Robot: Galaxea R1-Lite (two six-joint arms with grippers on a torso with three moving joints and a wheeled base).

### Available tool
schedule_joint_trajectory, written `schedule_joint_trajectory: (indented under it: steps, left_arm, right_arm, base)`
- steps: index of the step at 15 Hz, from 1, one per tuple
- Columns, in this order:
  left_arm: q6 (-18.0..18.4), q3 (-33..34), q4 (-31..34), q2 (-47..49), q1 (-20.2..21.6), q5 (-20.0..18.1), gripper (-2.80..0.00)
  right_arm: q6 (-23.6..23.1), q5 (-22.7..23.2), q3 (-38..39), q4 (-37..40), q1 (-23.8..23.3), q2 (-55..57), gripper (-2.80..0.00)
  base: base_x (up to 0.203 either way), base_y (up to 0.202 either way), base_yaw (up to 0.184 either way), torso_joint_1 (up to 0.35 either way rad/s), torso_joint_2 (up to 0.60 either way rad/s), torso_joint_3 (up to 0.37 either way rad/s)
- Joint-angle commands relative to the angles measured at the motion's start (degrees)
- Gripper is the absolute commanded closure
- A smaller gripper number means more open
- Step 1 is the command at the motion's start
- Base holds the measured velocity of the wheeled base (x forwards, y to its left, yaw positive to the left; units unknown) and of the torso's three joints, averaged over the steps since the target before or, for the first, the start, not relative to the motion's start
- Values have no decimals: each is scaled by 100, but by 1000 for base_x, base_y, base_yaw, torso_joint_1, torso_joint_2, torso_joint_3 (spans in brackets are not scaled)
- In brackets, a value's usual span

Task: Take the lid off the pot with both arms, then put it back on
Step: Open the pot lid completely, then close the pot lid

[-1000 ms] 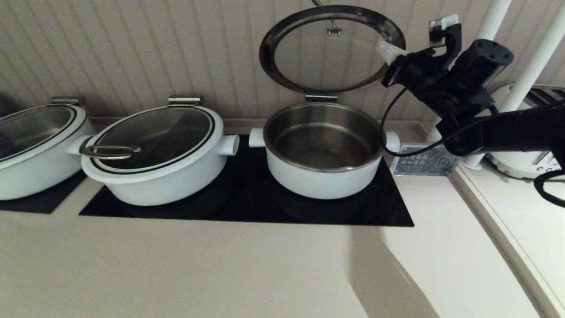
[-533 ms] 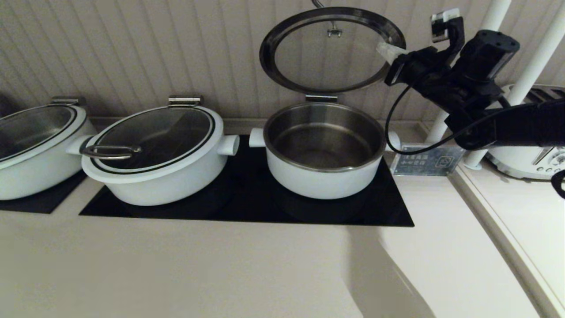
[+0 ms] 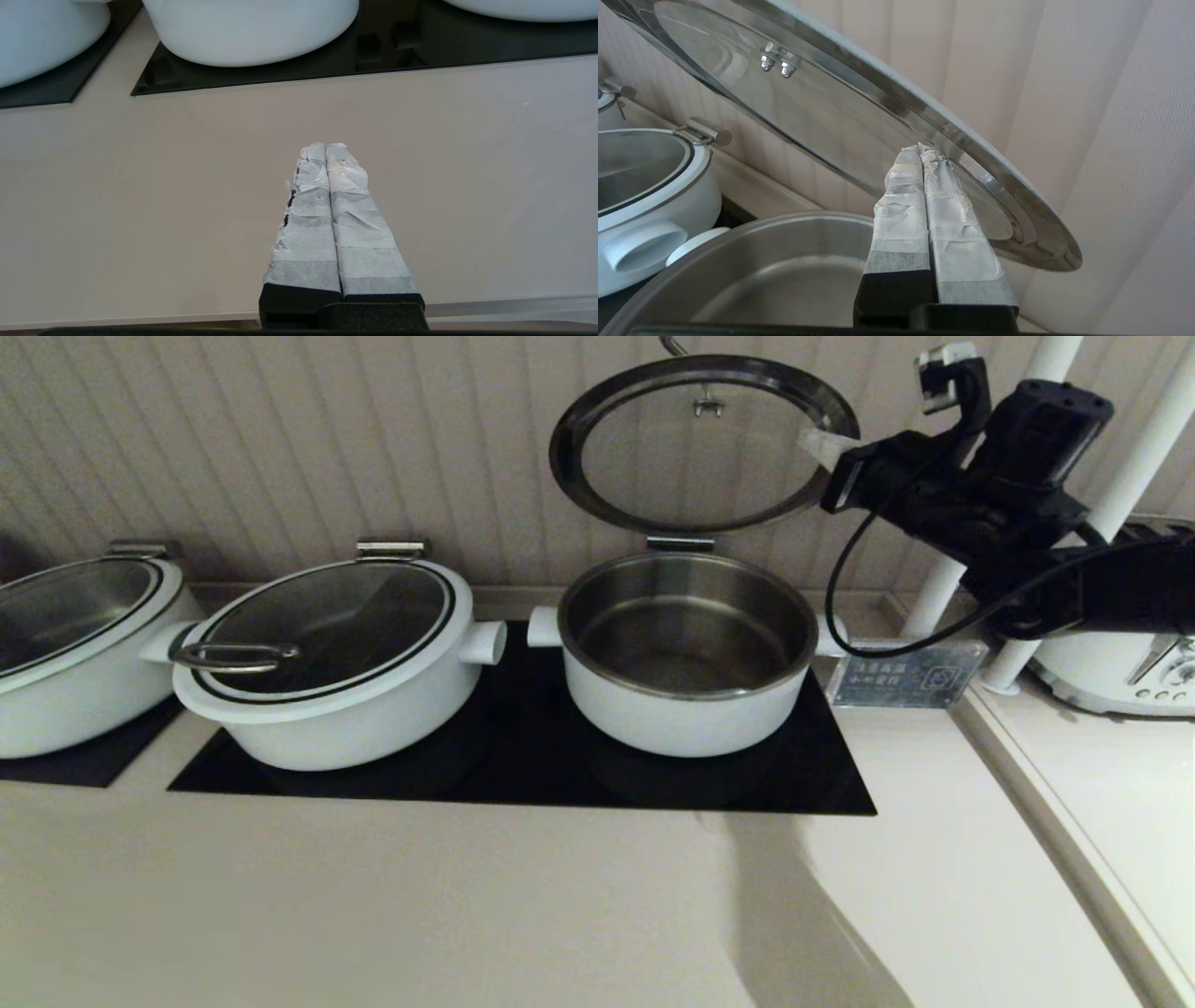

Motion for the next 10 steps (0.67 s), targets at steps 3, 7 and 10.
schedule_joint_trajectory:
  steps: [3,7,10]
  left_arm:
    - [2,0,-3,-5,-5,-1,0]
    - [2,0,-3,4,1,-1,0]
    - [2,0,-3,-3,-1,-1,0]
  right_arm:
    - [143,12,98,76,2,-146,0]
    - [174,12,383,111,-2,-264,0]
    - [174,12,389,127,-2,-281,0]
  base:
    - [0,0,0,0,0,0]
    - [0,0,0,0,0,0]
    - [0,0,0,0,0,0]
